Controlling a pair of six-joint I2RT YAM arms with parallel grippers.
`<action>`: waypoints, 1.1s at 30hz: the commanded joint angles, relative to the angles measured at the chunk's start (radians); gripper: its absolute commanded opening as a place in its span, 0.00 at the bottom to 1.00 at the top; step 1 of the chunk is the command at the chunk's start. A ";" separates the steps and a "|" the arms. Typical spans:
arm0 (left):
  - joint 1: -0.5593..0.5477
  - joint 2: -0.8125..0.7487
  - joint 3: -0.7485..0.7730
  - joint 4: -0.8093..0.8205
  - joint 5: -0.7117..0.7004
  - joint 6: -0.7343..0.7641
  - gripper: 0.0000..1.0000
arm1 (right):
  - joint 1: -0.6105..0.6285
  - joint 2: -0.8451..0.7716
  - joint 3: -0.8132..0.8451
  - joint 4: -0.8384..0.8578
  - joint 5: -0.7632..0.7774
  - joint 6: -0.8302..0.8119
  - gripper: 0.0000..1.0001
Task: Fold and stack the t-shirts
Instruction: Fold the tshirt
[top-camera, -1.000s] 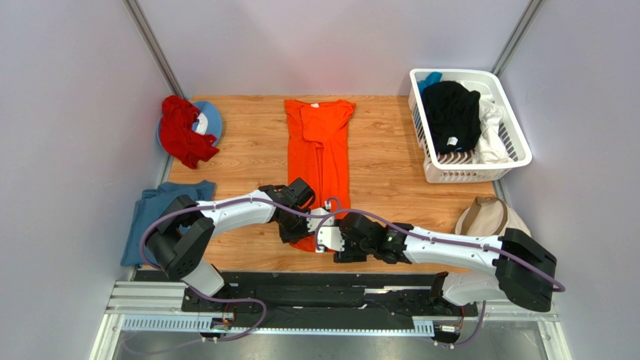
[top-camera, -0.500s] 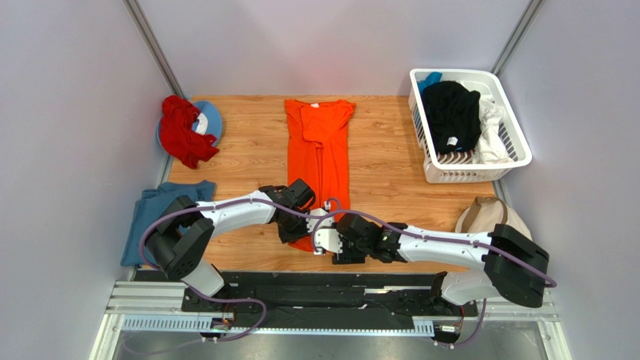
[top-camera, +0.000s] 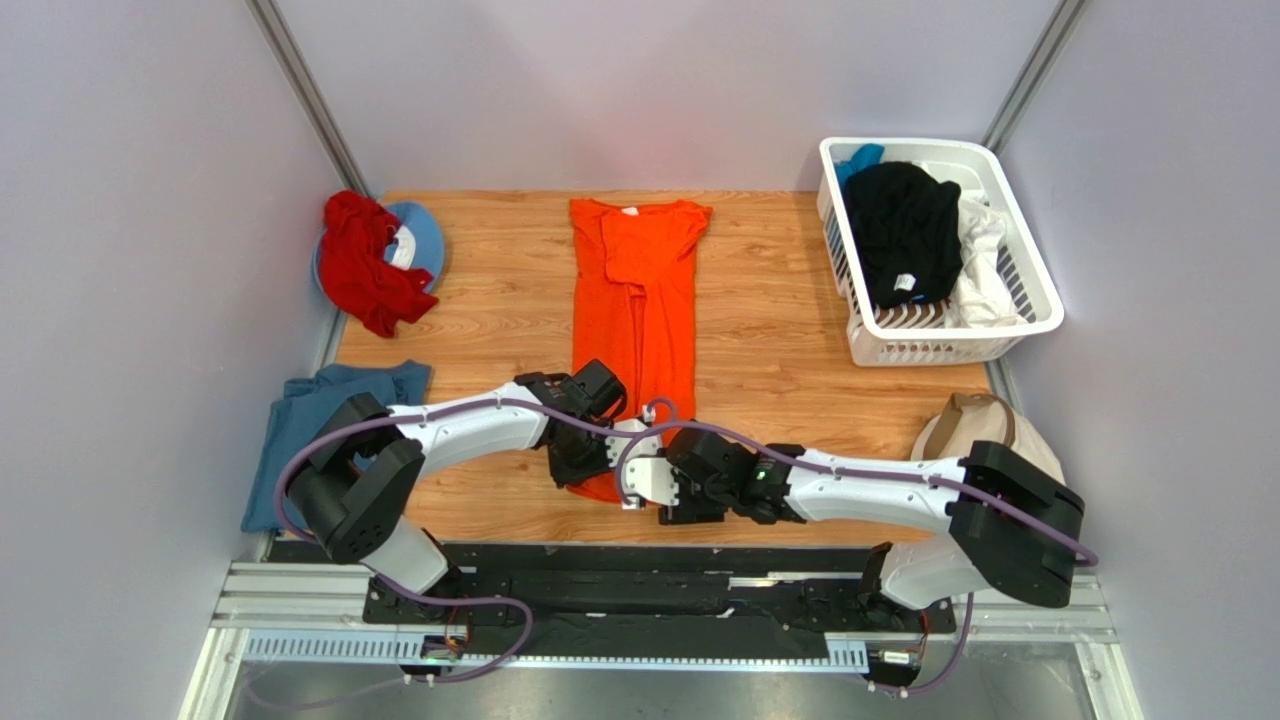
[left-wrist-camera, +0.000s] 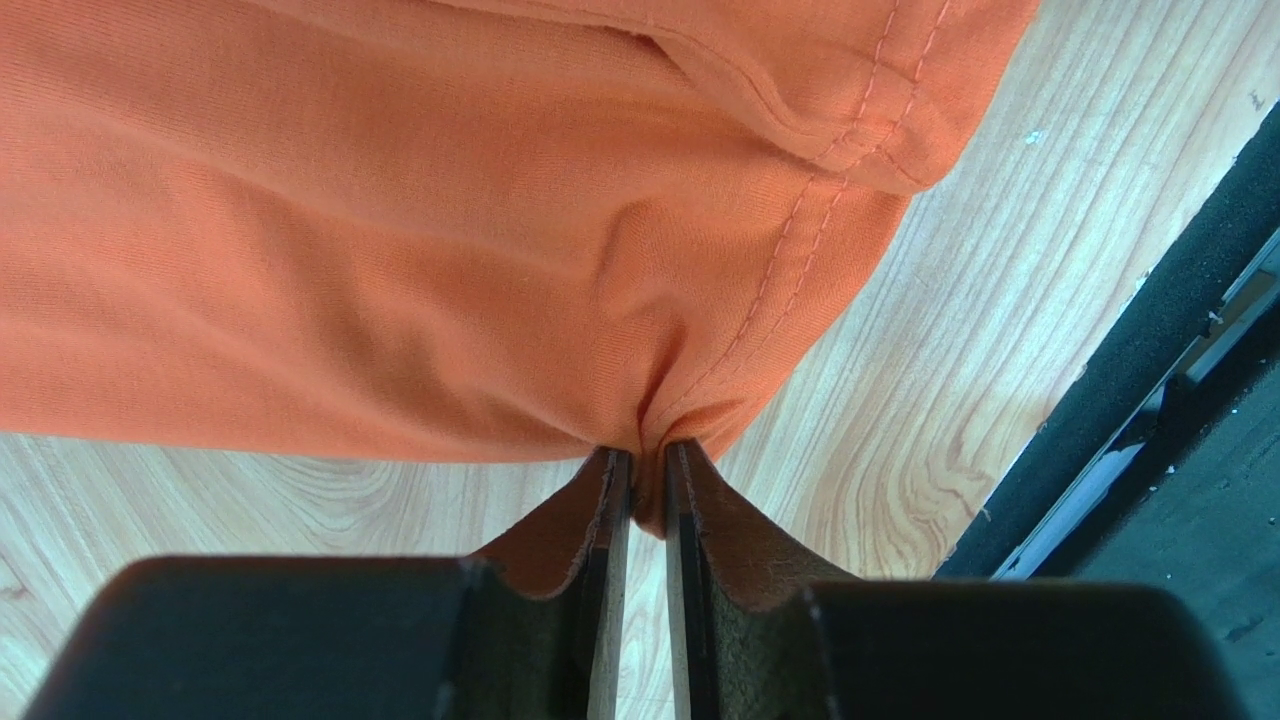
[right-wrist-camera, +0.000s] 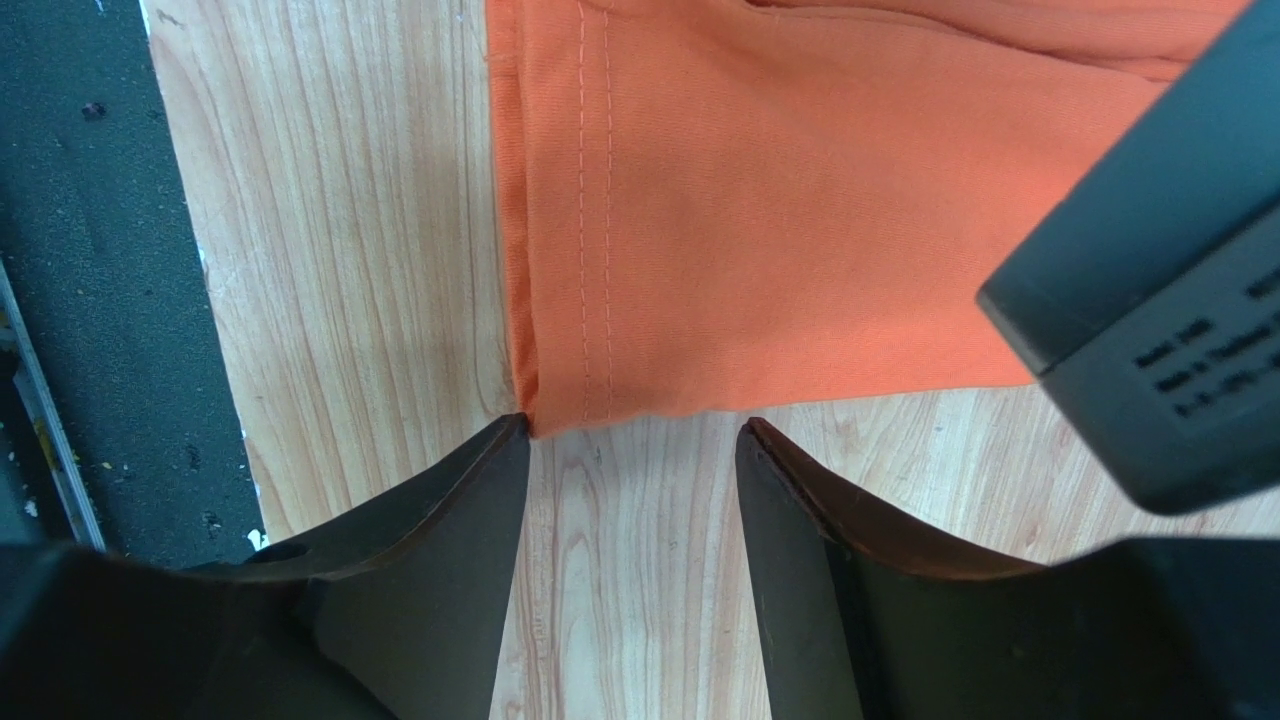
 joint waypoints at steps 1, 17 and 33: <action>-0.020 0.034 -0.047 0.019 0.072 0.028 0.20 | 0.003 0.006 0.008 0.035 -0.039 0.005 0.57; -0.020 0.116 0.037 -0.014 0.103 0.025 0.19 | 0.003 -0.117 -0.043 0.029 -0.039 -0.026 0.58; -0.020 0.228 0.146 -0.120 0.194 0.123 0.07 | 0.050 -0.042 -0.024 0.067 -0.019 -0.049 0.58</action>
